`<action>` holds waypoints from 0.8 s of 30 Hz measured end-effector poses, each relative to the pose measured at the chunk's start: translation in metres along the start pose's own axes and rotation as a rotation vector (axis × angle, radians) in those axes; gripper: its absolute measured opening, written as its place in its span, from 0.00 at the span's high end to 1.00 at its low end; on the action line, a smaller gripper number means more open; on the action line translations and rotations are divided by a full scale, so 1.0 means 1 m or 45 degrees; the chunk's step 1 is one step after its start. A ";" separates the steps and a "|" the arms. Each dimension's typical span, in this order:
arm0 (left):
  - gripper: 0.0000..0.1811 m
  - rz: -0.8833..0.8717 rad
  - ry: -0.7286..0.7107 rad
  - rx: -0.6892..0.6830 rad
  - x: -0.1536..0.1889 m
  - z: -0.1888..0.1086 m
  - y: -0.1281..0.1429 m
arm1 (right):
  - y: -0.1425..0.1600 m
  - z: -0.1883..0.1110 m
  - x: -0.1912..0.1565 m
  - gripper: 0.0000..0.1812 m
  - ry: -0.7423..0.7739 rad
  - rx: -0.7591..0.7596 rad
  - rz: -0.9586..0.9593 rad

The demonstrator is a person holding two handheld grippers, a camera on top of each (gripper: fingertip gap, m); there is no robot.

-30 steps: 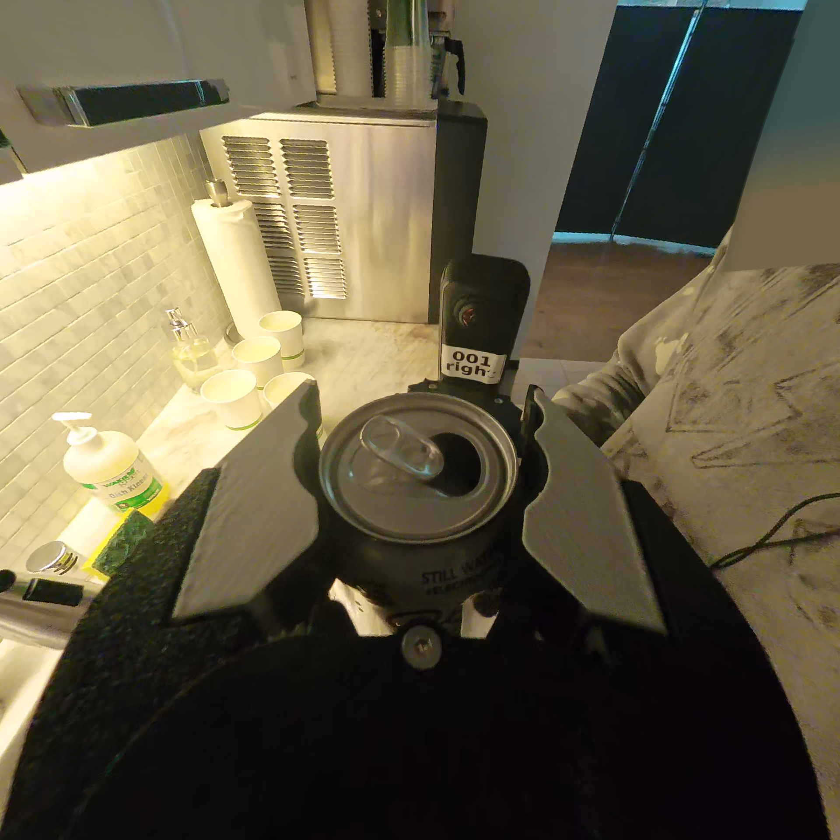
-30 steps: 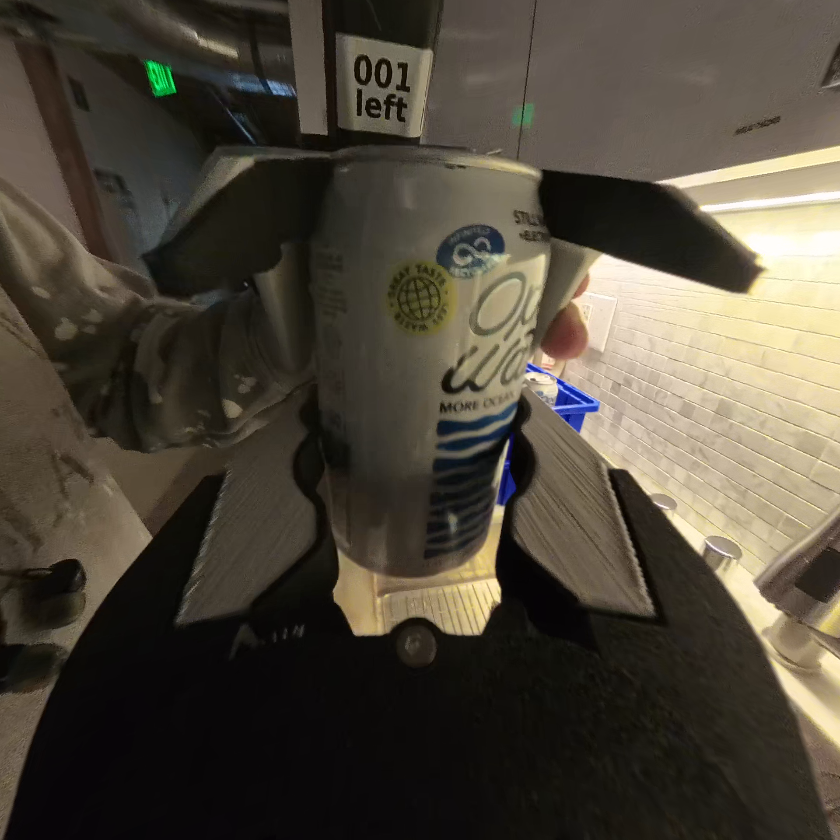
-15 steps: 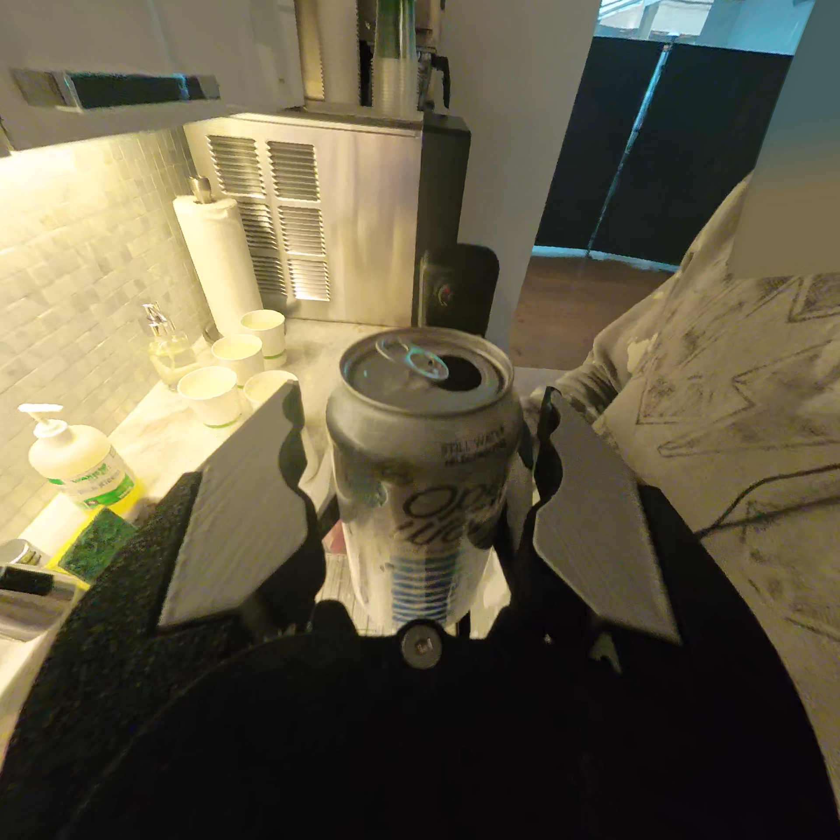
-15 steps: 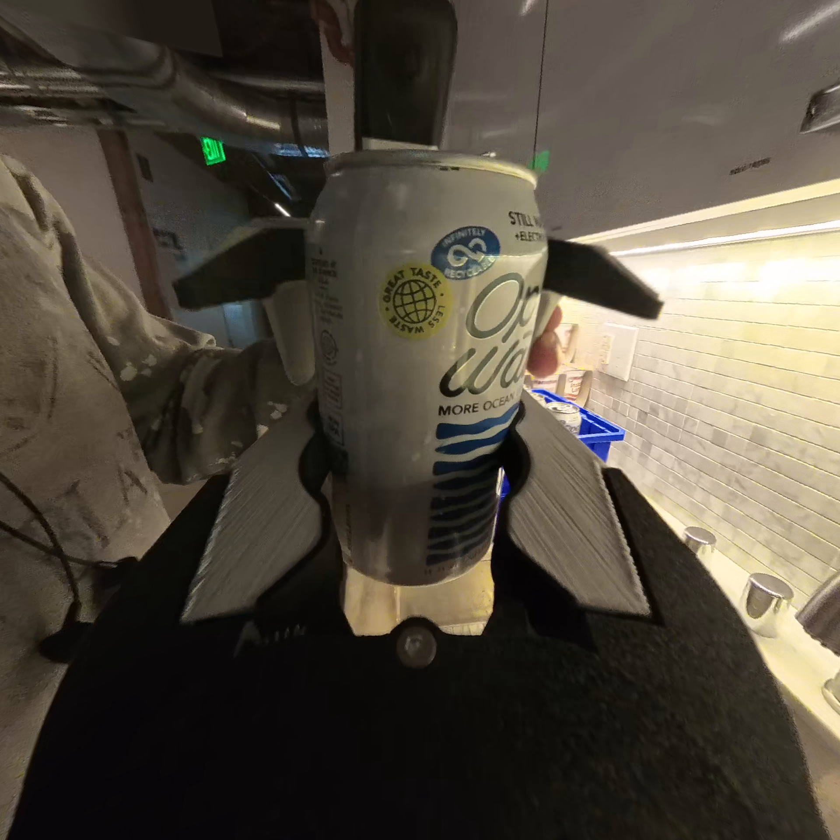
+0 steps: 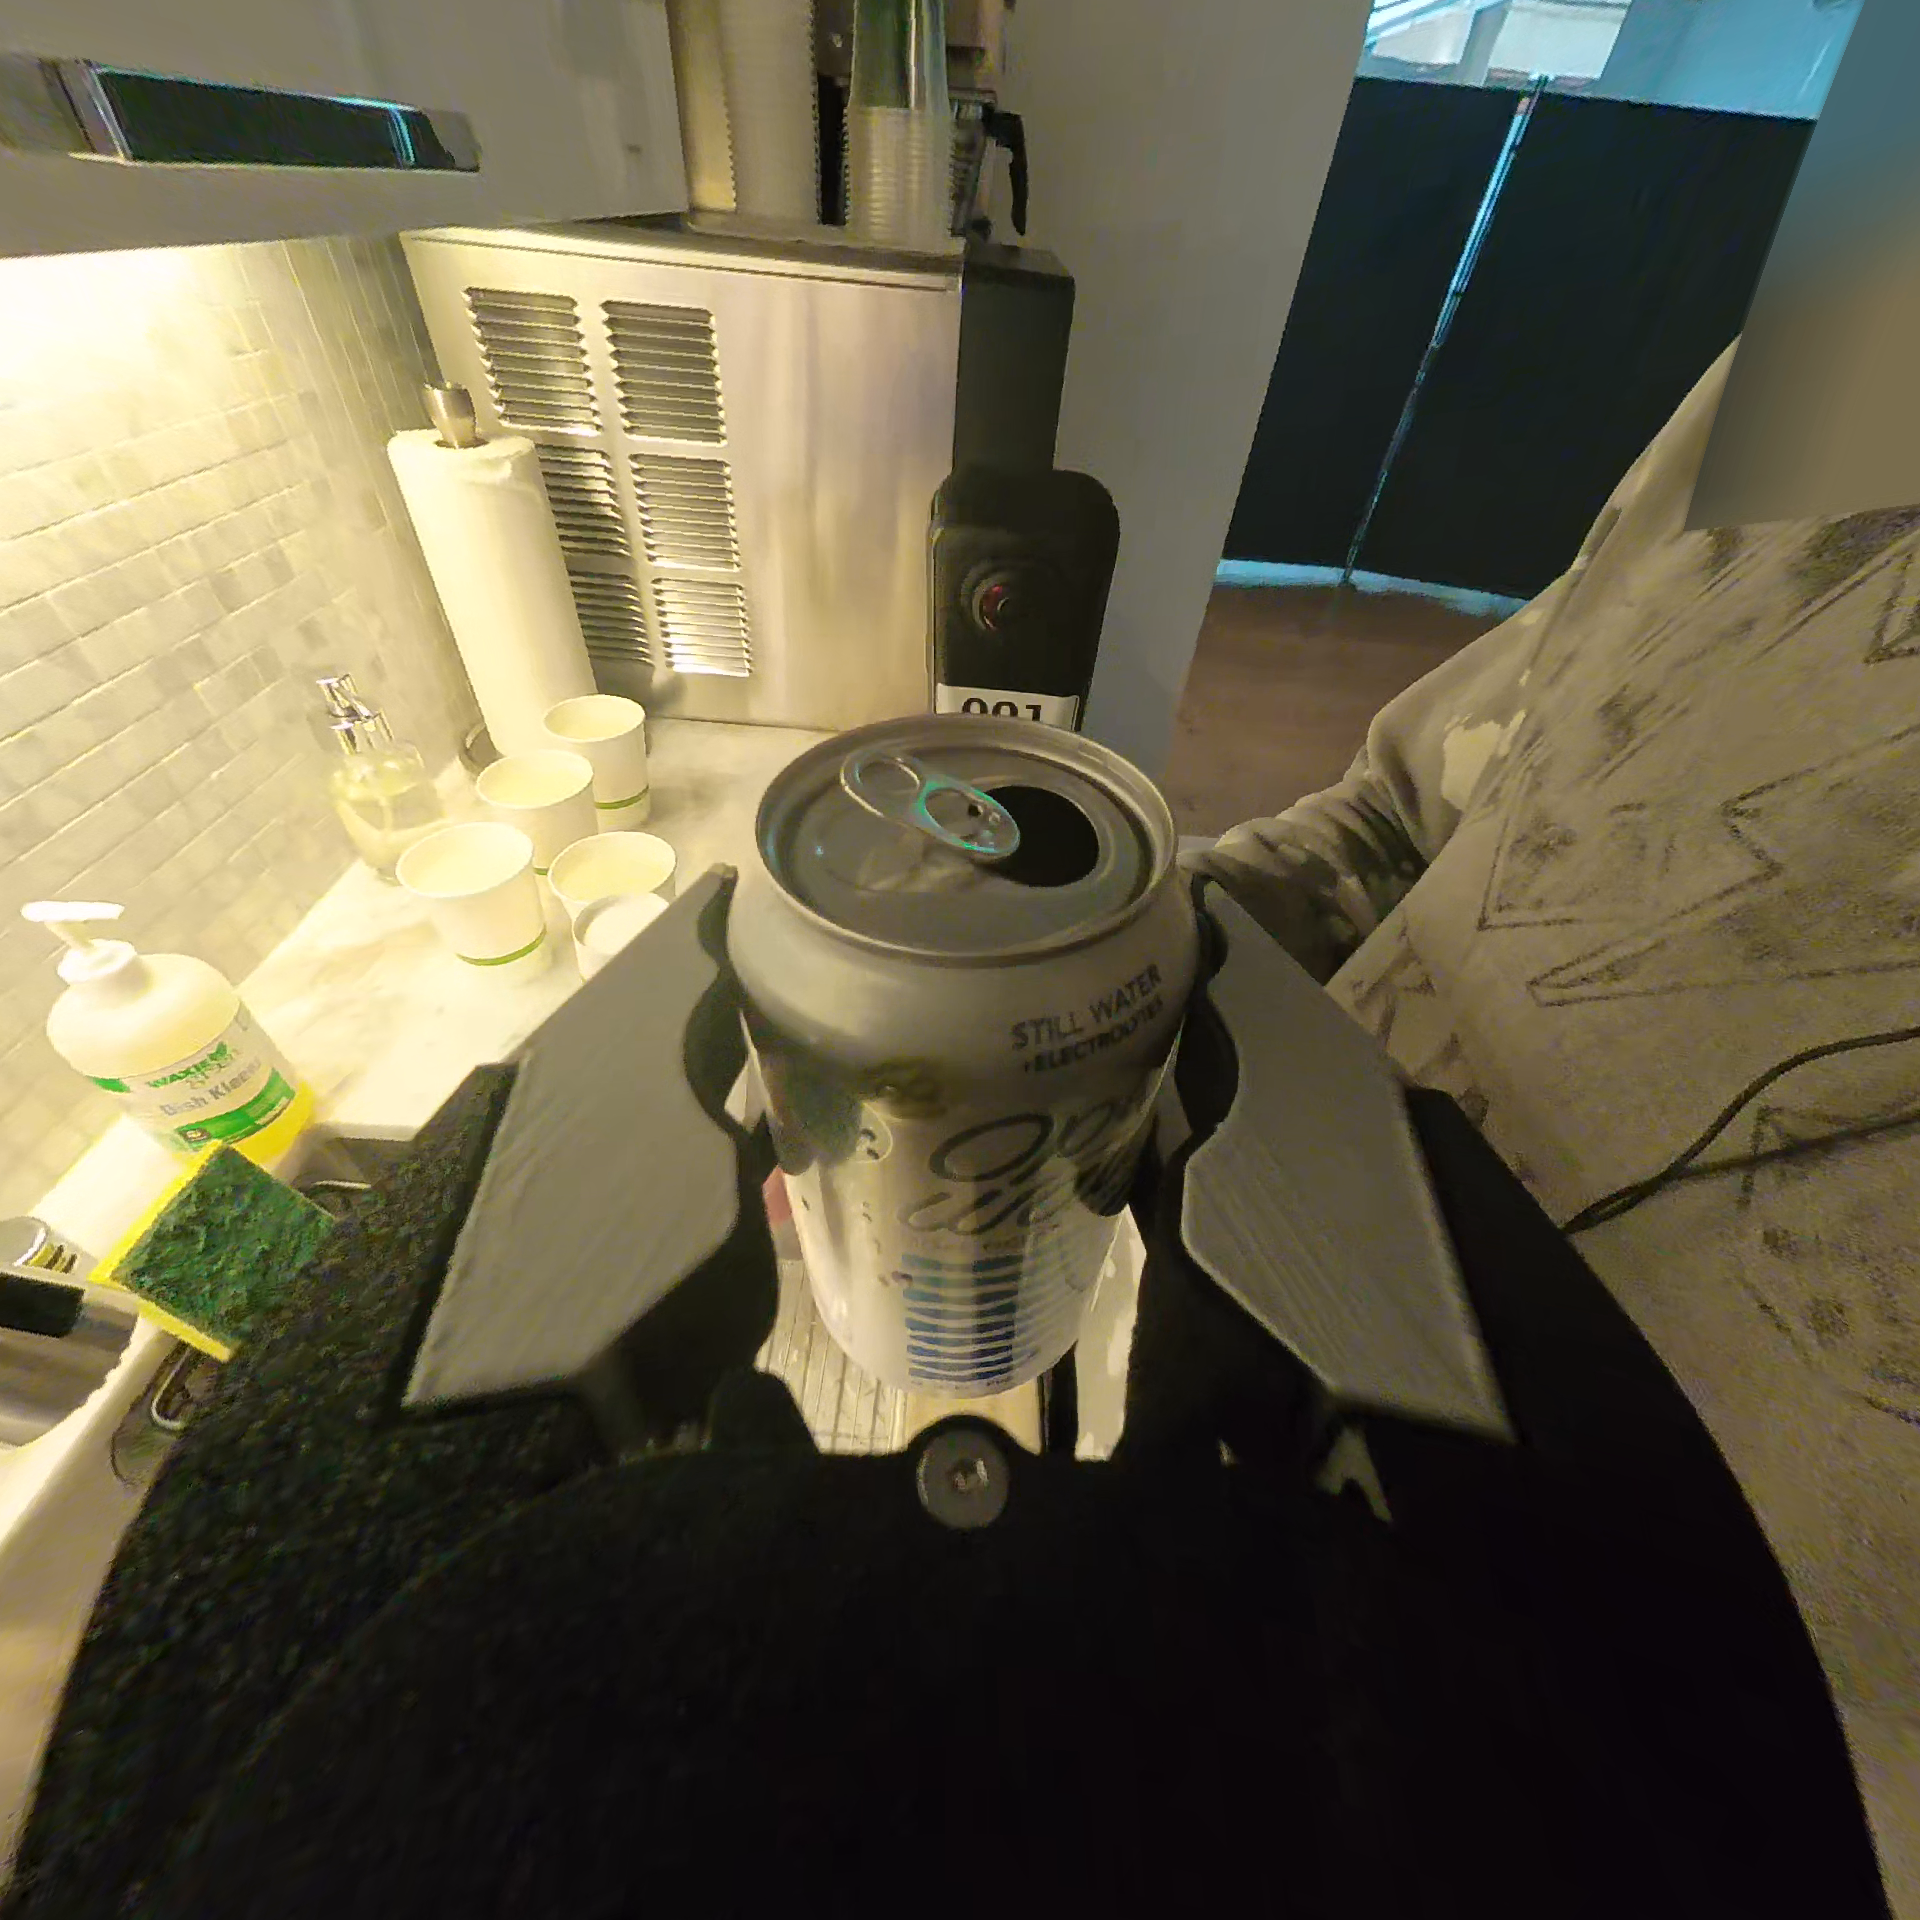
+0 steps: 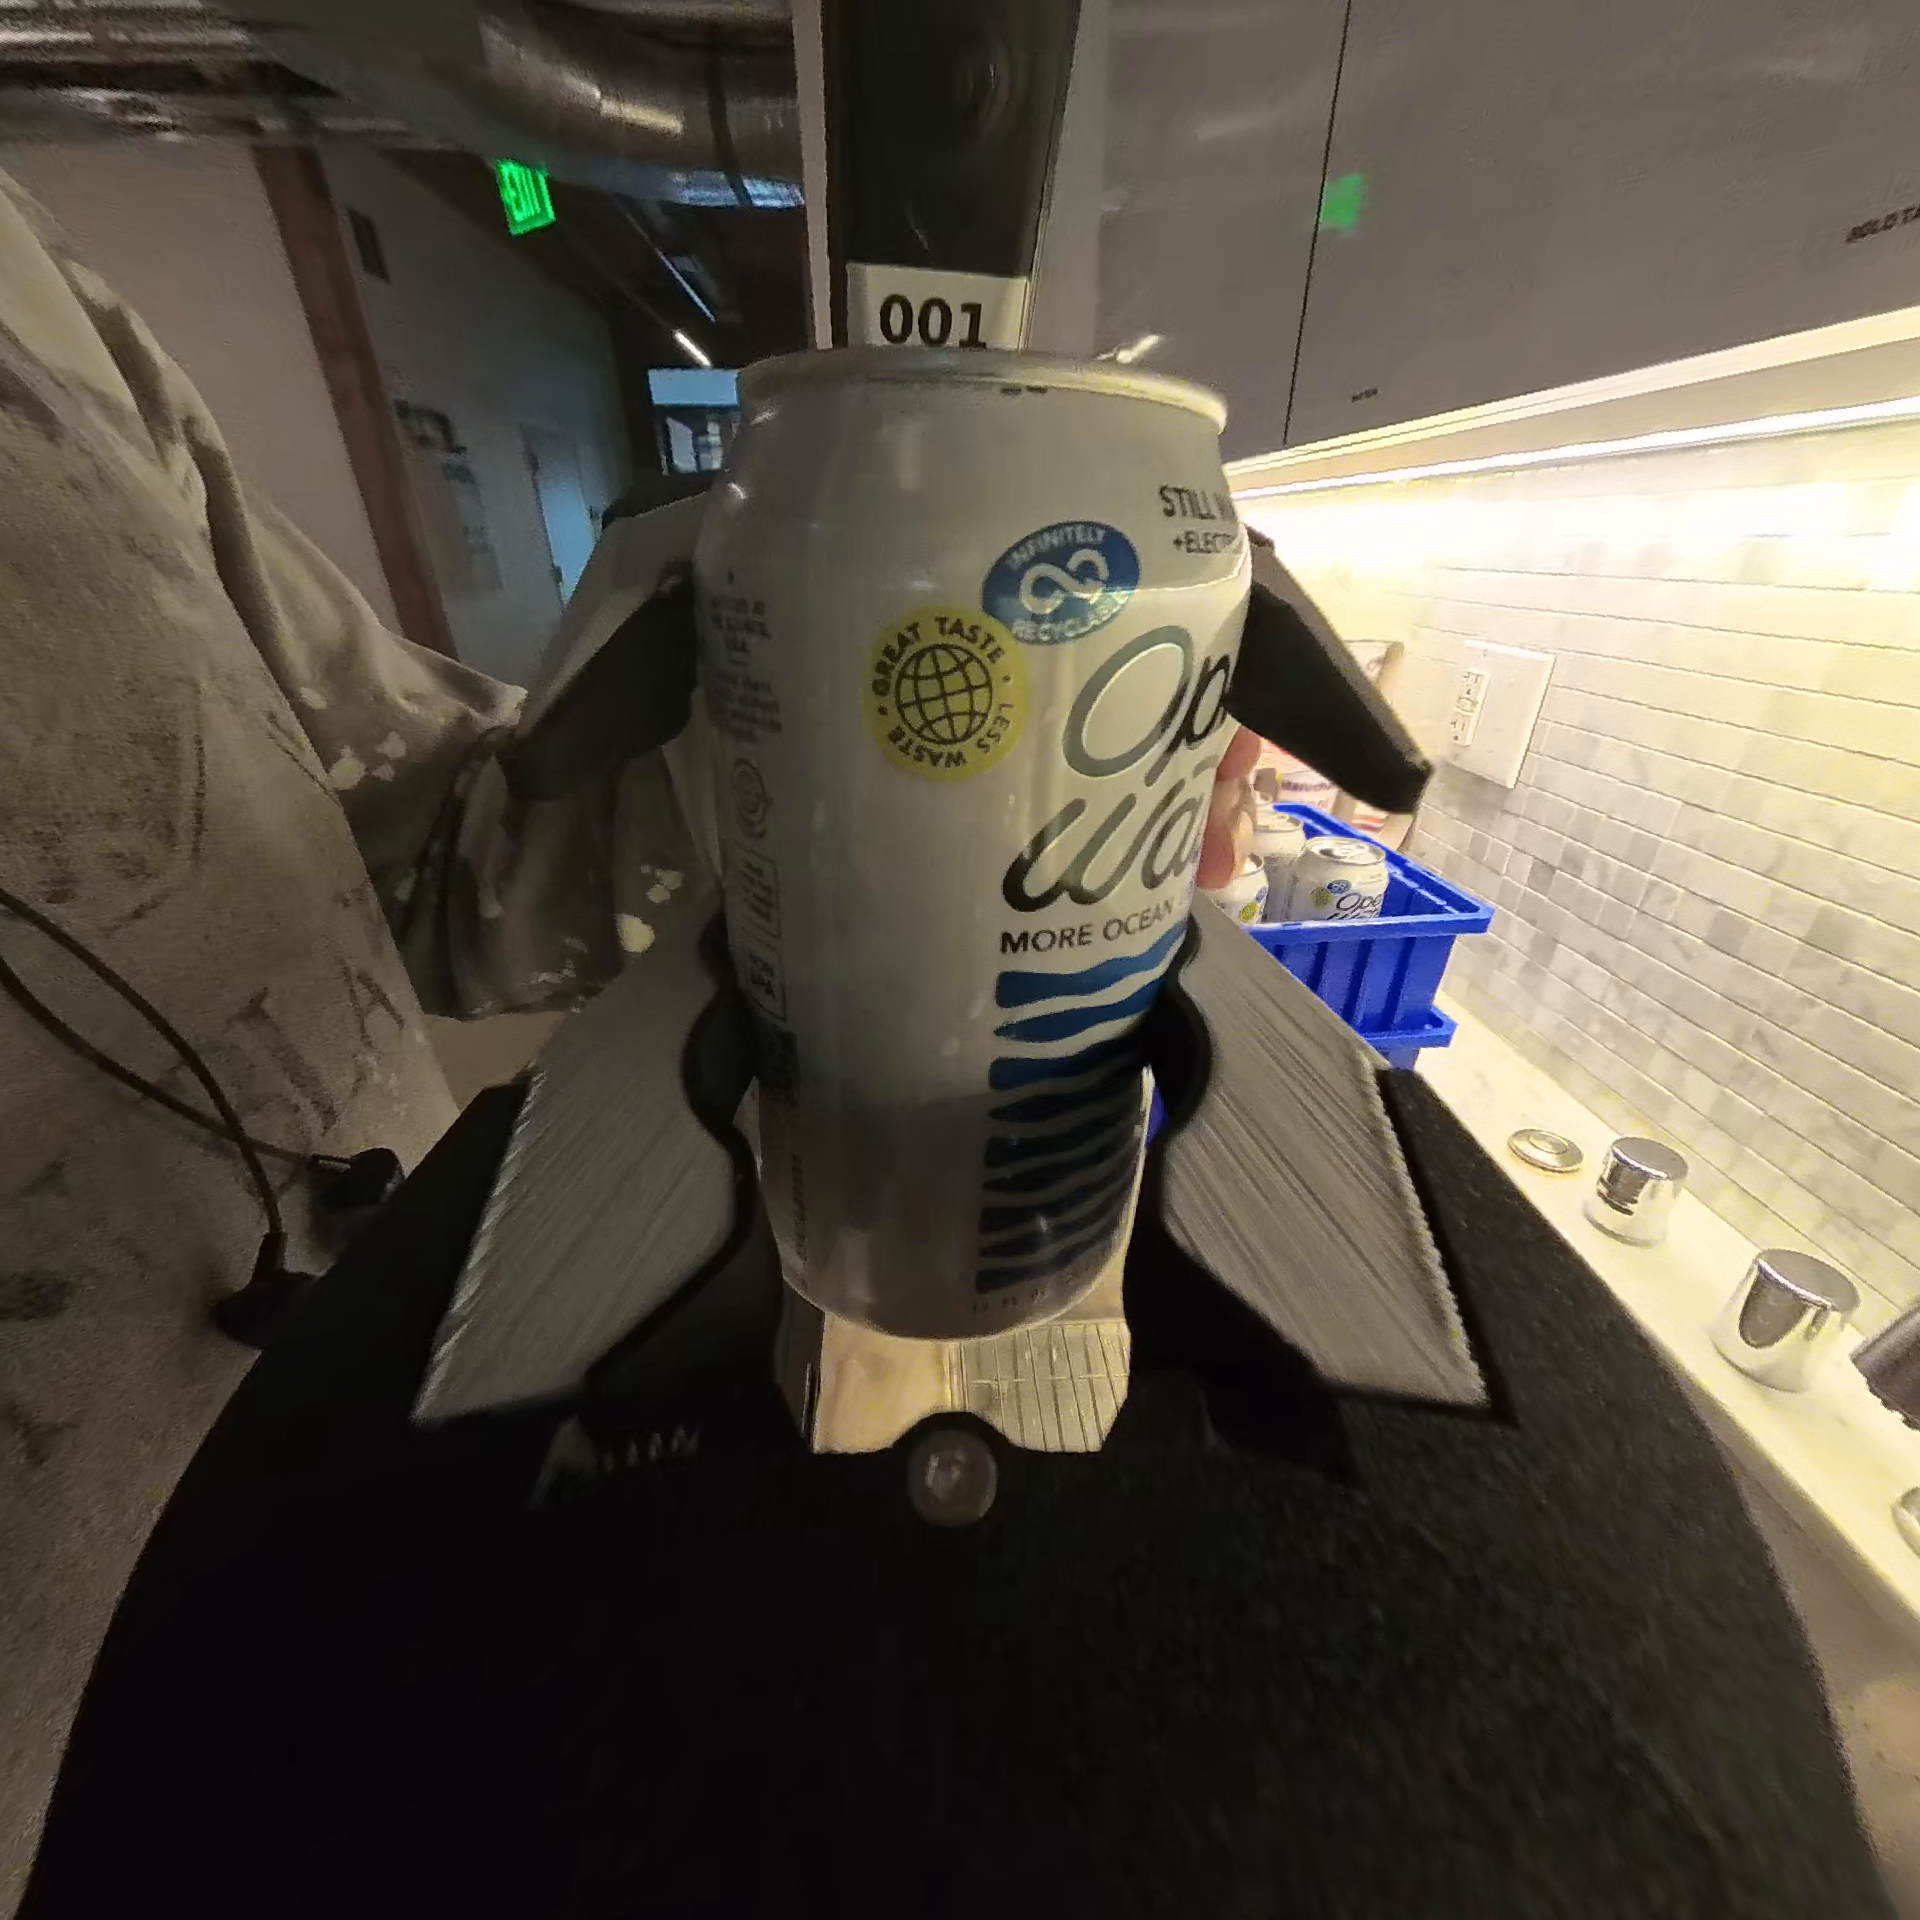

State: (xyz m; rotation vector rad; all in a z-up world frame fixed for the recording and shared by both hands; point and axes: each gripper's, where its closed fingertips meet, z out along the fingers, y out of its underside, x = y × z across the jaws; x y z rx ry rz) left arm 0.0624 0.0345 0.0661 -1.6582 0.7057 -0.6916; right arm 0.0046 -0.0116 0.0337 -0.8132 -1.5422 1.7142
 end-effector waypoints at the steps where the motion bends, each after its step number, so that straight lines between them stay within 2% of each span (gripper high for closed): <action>1: 0.54 0.009 -0.003 0.009 0.001 0.000 -0.001 | 0.000 0.000 0.000 0.58 -0.005 -0.007 -0.008; 6: 0.56 0.039 -0.021 0.024 -0.001 0.000 0.000 | 0.003 -0.001 0.000 0.58 -0.025 -0.034 -0.022; 12: 0.57 0.004 -0.083 0.071 -0.011 -0.003 0.005 | 0.015 -0.003 0.008 0.54 0.057 -0.044 0.060; 16: 0.57 -0.035 -0.230 0.075 -0.033 -0.005 0.021 | 0.034 -0.028 0.018 0.52 0.144 -0.136 0.103; 18: 0.57 -0.057 -0.326 0.081 -0.046 -0.008 0.032 | 0.038 -0.053 0.026 0.58 0.192 -0.207 0.101; 21: 0.57 -0.055 -0.448 0.065 -0.060 -0.009 0.051 | 0.023 -0.082 0.033 0.69 0.169 -0.341 0.052; 22: 0.57 -0.056 -0.468 0.062 -0.062 -0.008 0.056 | 0.016 -0.086 0.035 0.74 0.149 -0.418 0.018; 24: 0.57 -0.047 -0.497 0.054 -0.065 -0.004 0.064 | 0.003 -0.085 0.033 0.76 0.042 -0.576 -0.051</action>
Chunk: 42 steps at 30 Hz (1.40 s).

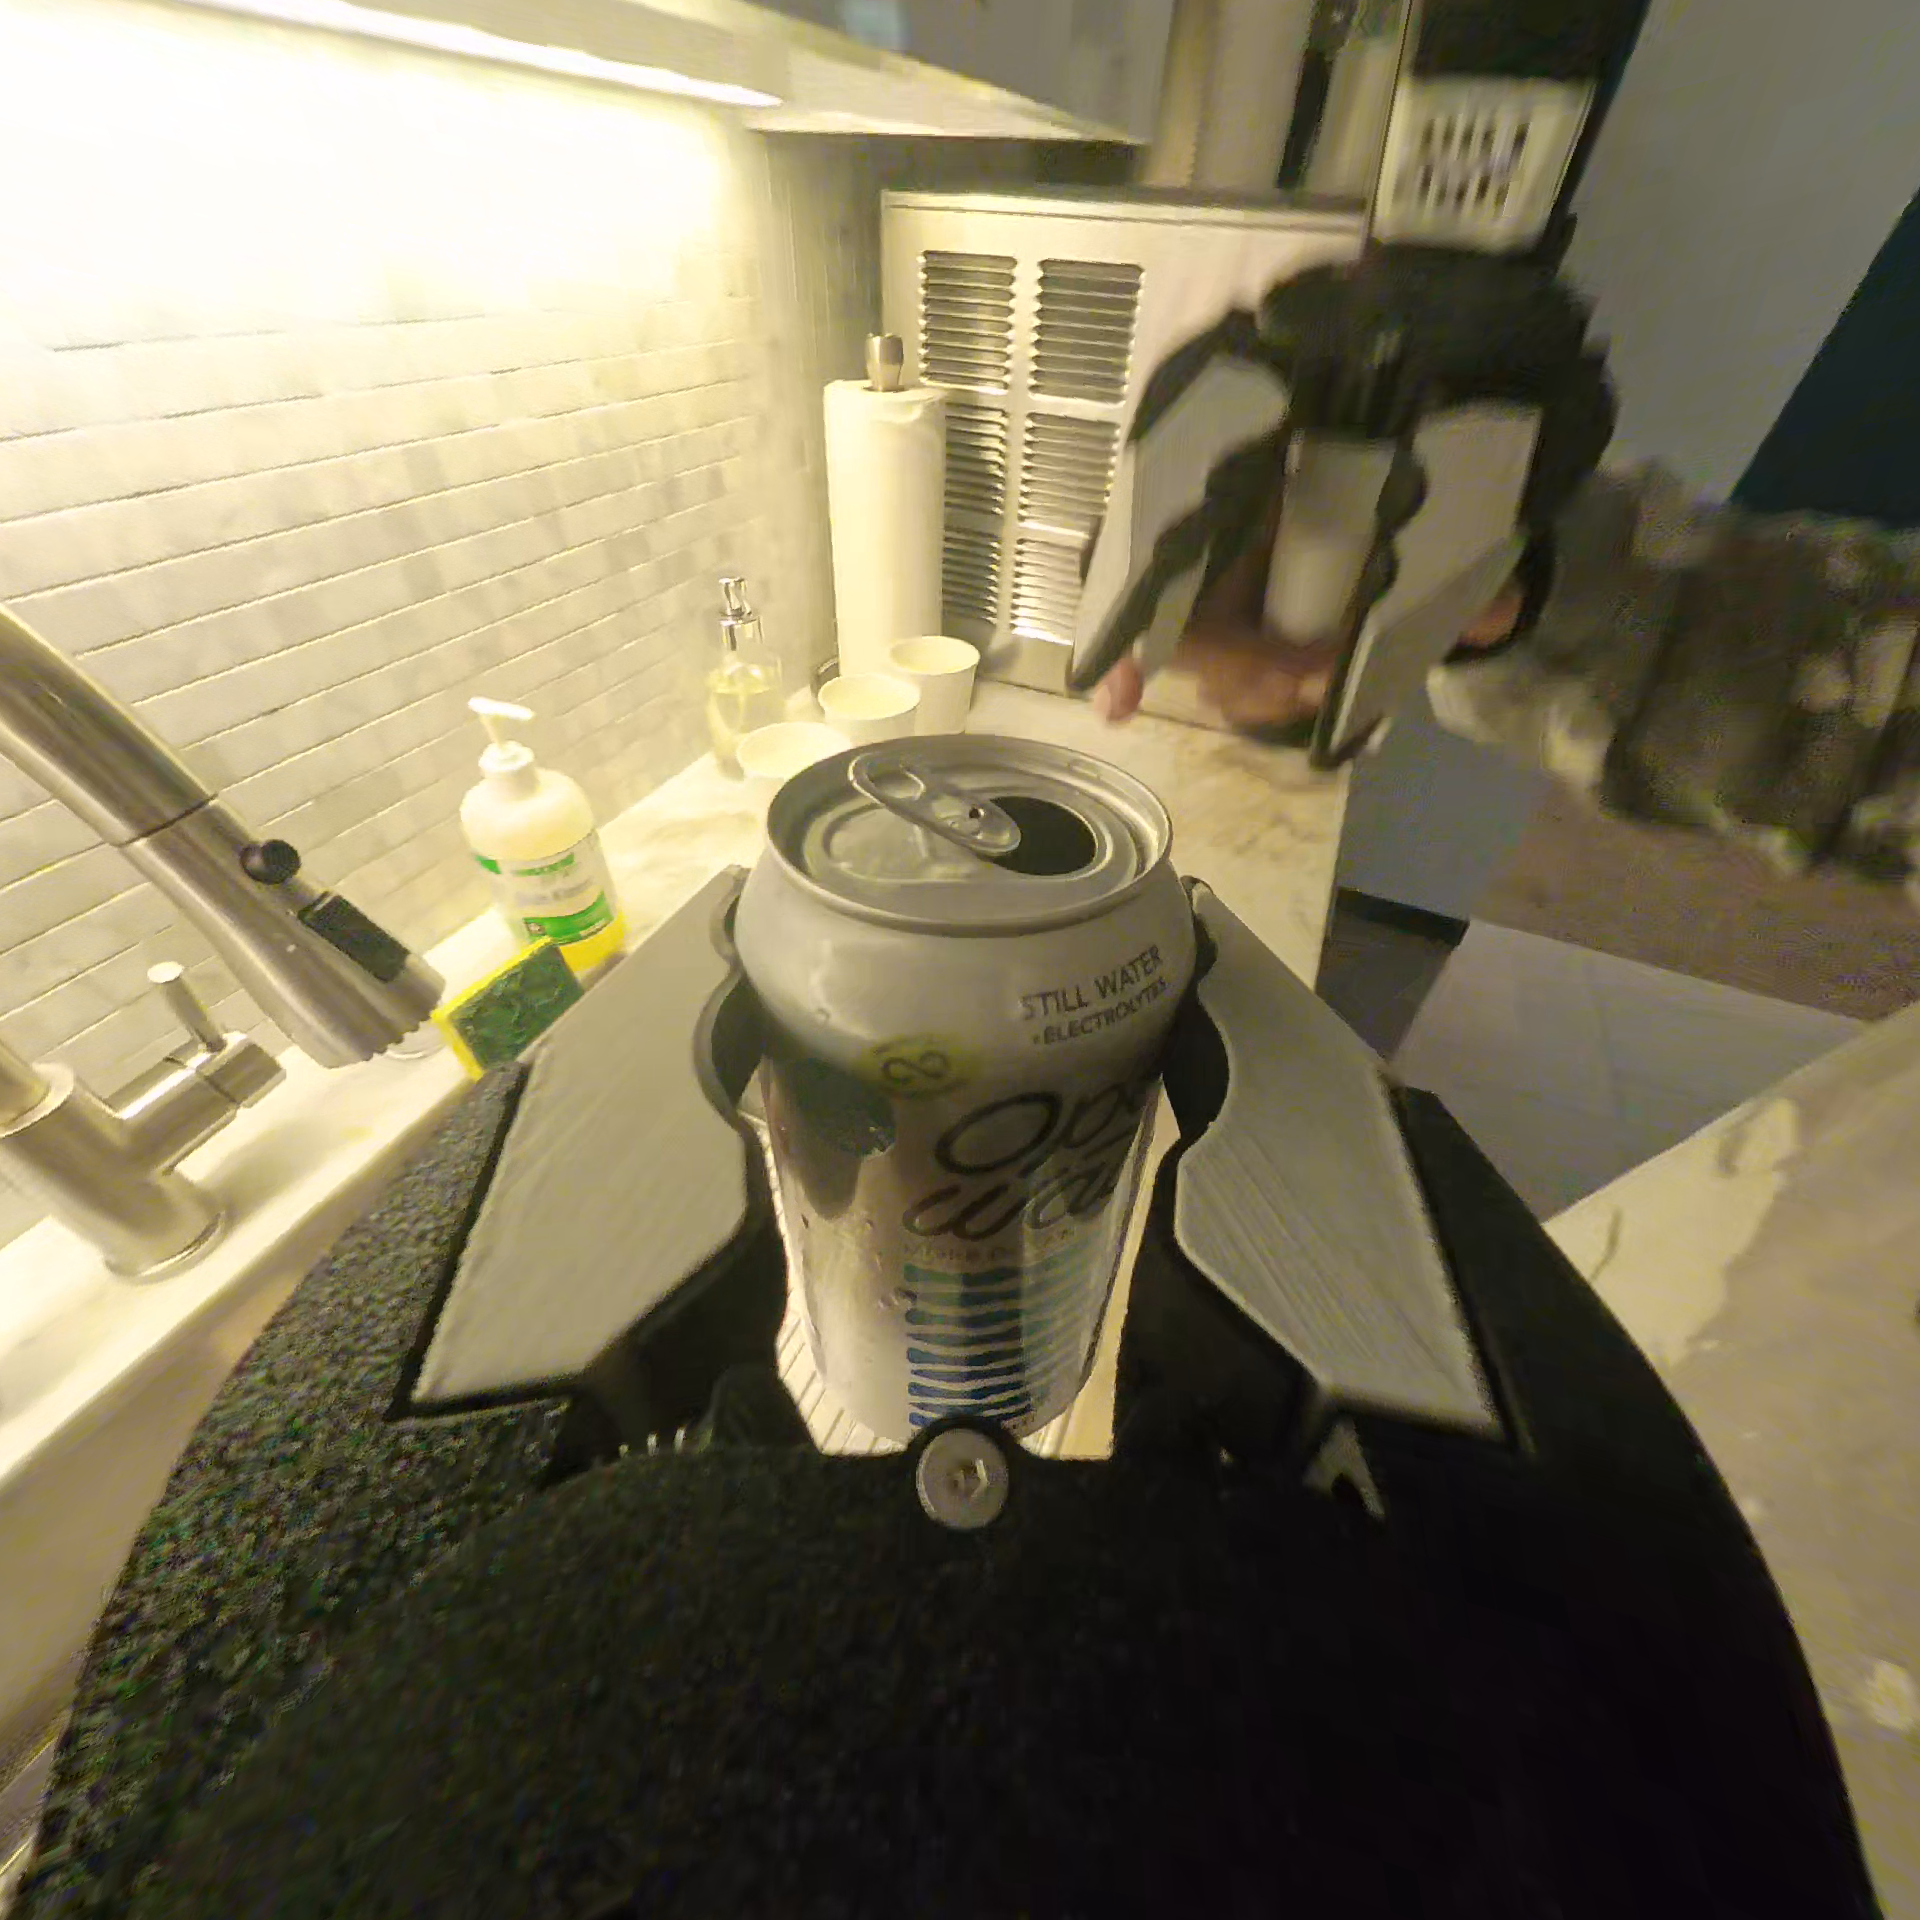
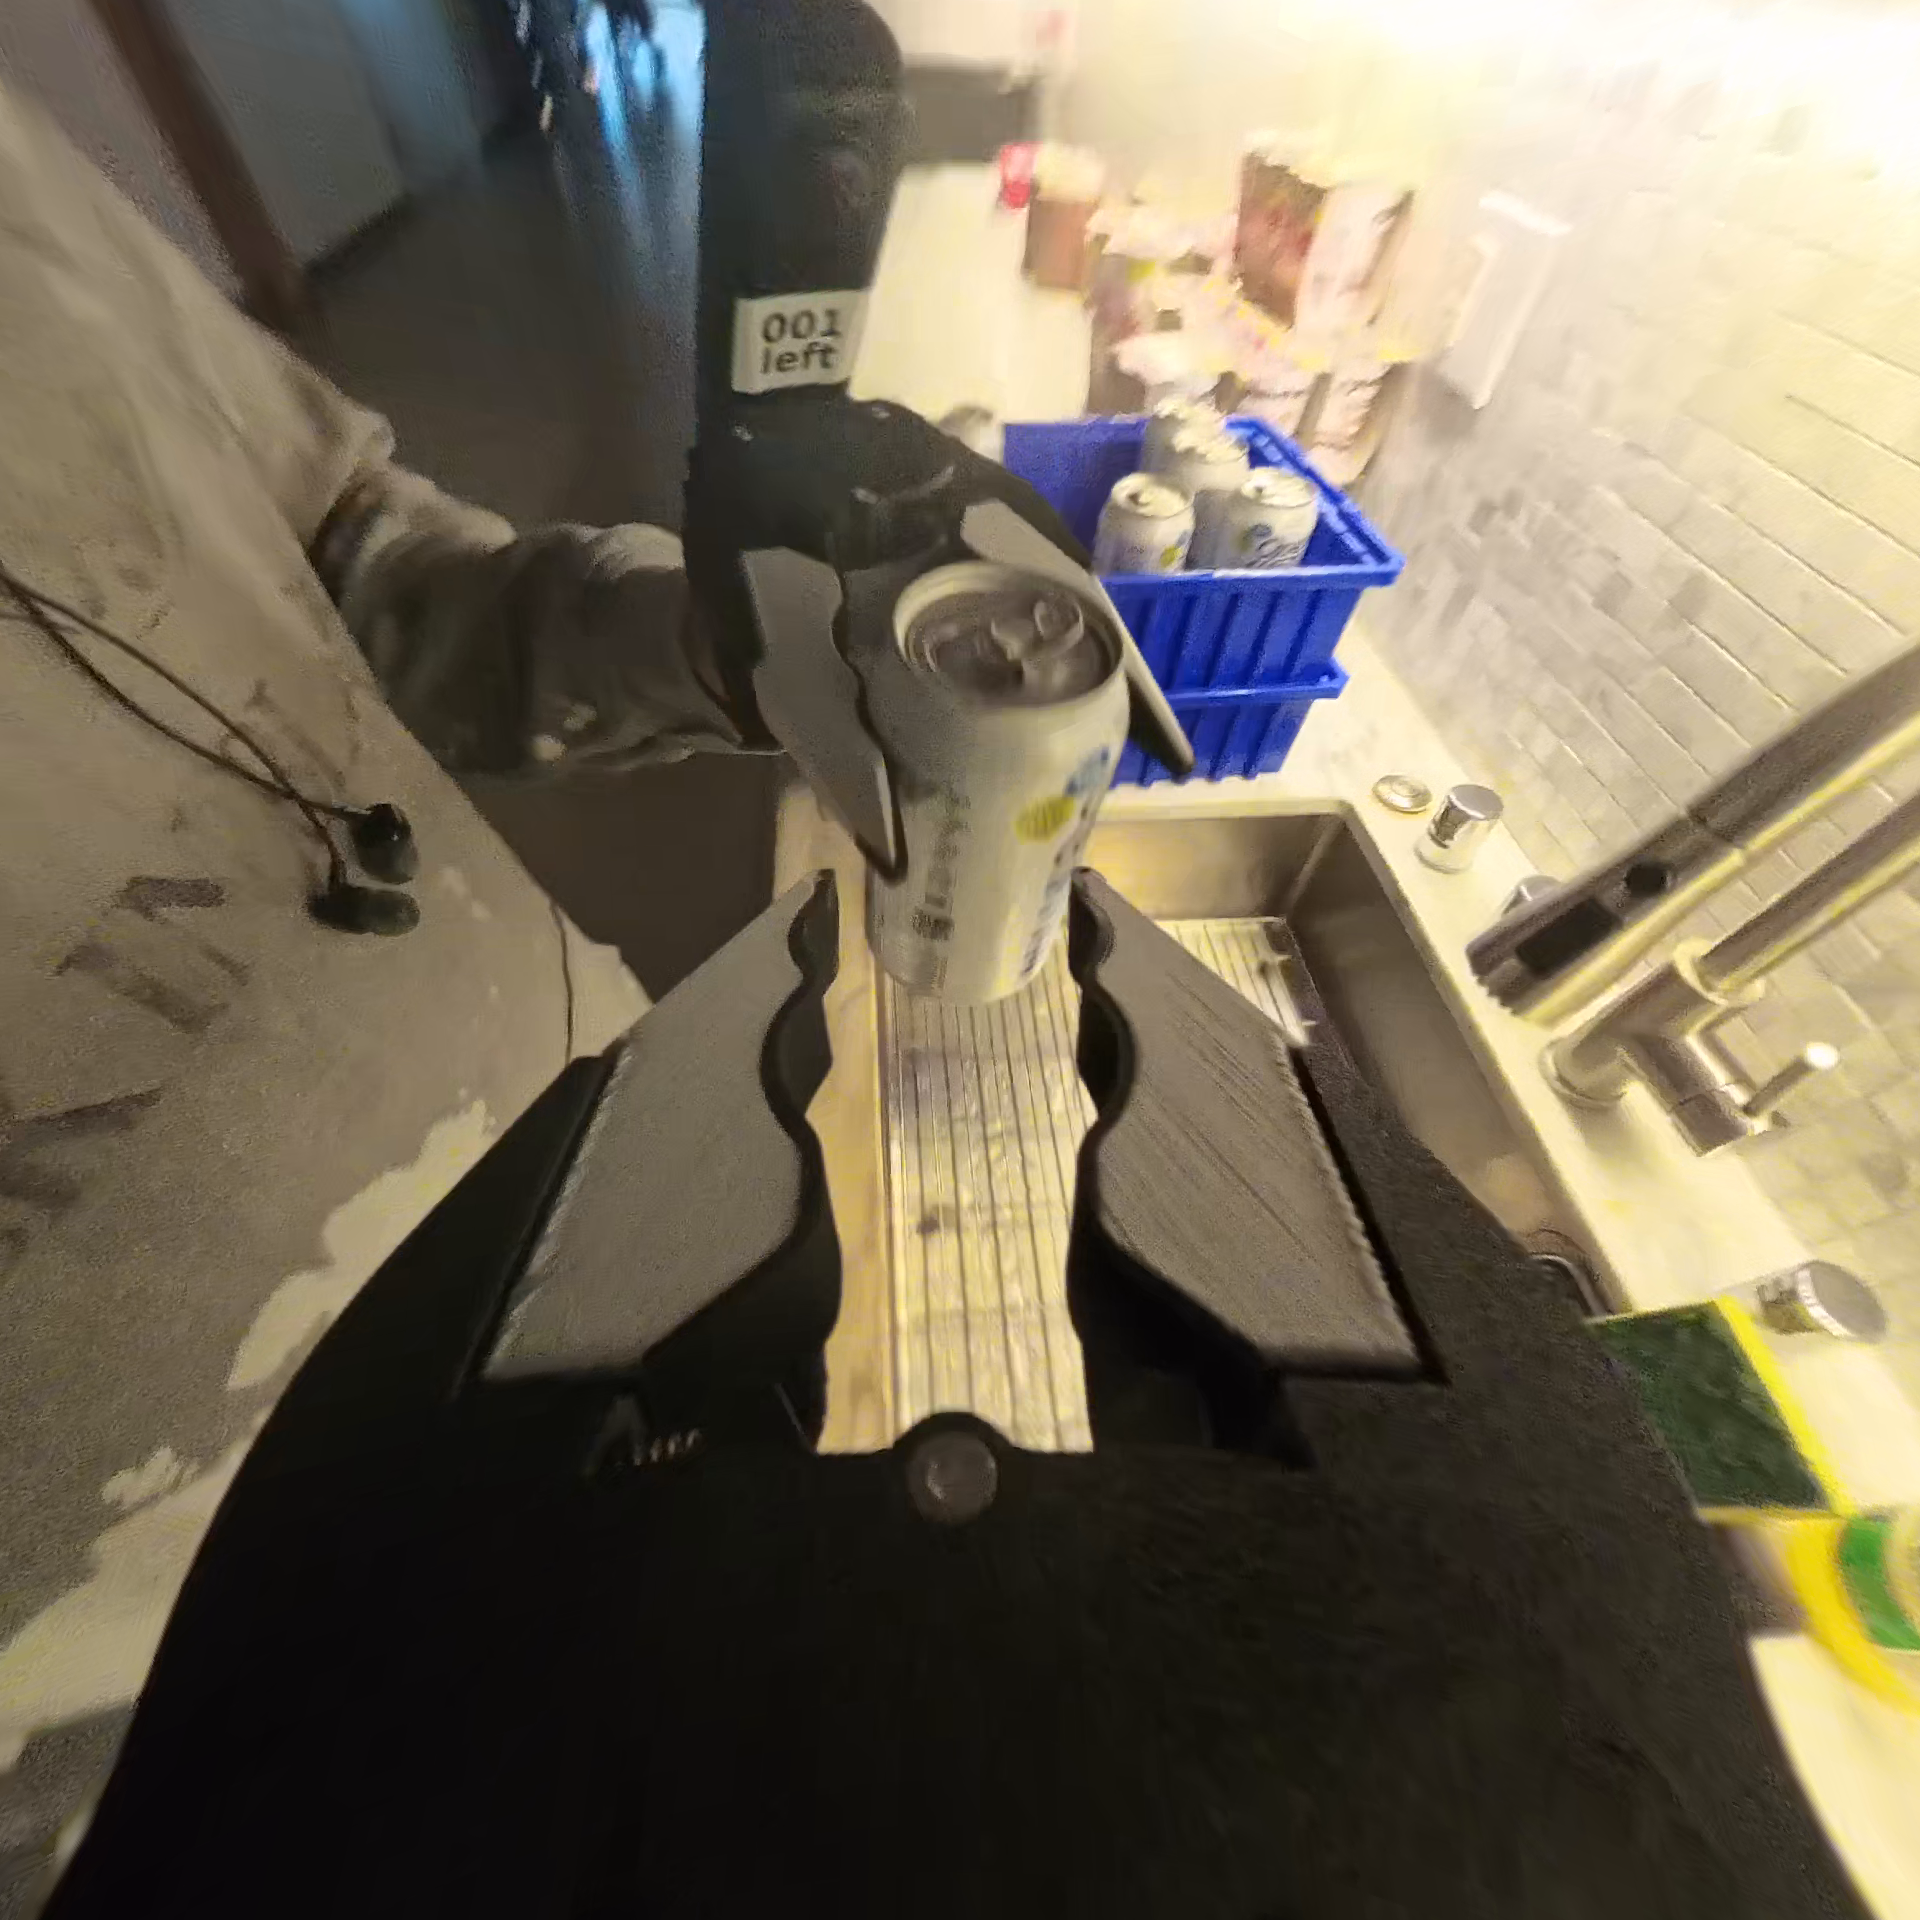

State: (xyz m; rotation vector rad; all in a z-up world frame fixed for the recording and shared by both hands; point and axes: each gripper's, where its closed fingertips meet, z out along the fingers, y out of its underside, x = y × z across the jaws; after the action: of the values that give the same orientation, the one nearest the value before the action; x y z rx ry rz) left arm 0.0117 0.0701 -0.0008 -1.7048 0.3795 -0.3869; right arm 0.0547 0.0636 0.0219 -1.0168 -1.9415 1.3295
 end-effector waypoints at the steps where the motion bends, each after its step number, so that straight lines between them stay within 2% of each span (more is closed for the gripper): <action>1: 0.57 0.011 -0.011 -0.007 0.000 0.002 0.003 | -0.007 0.001 0.002 0.78 -0.024 -0.073 -0.040; 6: 0.57 0.058 -0.012 -0.029 0.008 0.014 0.012 | -0.028 0.023 0.005 0.79 -0.222 -0.408 -0.238; 11: 0.57 0.079 0.007 -0.053 0.015 0.020 0.016 | -0.006 0.041 0.008 0.84 -0.422 -0.756 -0.316; 17: 0.58 0.055 0.013 -0.082 0.014 0.017 0.024 | 0.002 0.054 0.010 0.91 -0.502 -0.976 -0.412; 22: 0.58 -0.009 -0.004 -0.104 0.006 0.013 0.030 | 0.005 0.063 0.017 0.92 -0.408 -1.145 -0.626; 26: 0.58 -0.078 -0.042 -0.075 -0.008 0.006 0.028 | -0.004 0.076 0.027 0.93 -0.151 -1.074 -0.848; 31: 0.58 -0.179 -0.098 0.012 -0.034 -0.007 0.016 | -0.030 0.090 0.047 0.95 0.413 -0.712 -1.046; 33: 0.58 -0.153 -0.124 0.014 -0.041 -0.008 0.014 | -0.034 0.090 0.053 0.95 0.606 -0.604 -1.060; 36: 0.58 -0.102 -0.127 -0.006 -0.041 -0.006 0.016 | -0.034 0.084 0.056 0.90 0.723 -0.457 -0.865; 37: 0.58 -0.104 -0.123 -0.003 -0.040 -0.005 0.016 | -0.036 0.081 0.055 0.91 0.745 -0.401 -0.825; 38: 0.58 -0.114 -0.096 0.002 -0.038 -0.005 0.017 | -0.048 0.076 0.048 0.99 0.771 -0.281 -0.847; 39: 0.58 -0.147 -0.100 0.009 -0.041 -0.005 0.018 | -0.057 0.071 0.042 1.00 0.807 -0.212 -0.894; 42: 0.58 -0.113 -0.118 0.008 -0.041 -0.005 0.019 | -0.055 0.067 0.034 0.97 0.735 -0.205 -0.801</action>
State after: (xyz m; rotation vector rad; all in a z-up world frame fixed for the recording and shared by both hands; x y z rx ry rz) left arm -0.0275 0.0811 -0.0205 -1.7306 0.2352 -0.3721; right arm -0.0318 0.0460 0.0515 -0.6648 -1.7120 0.4699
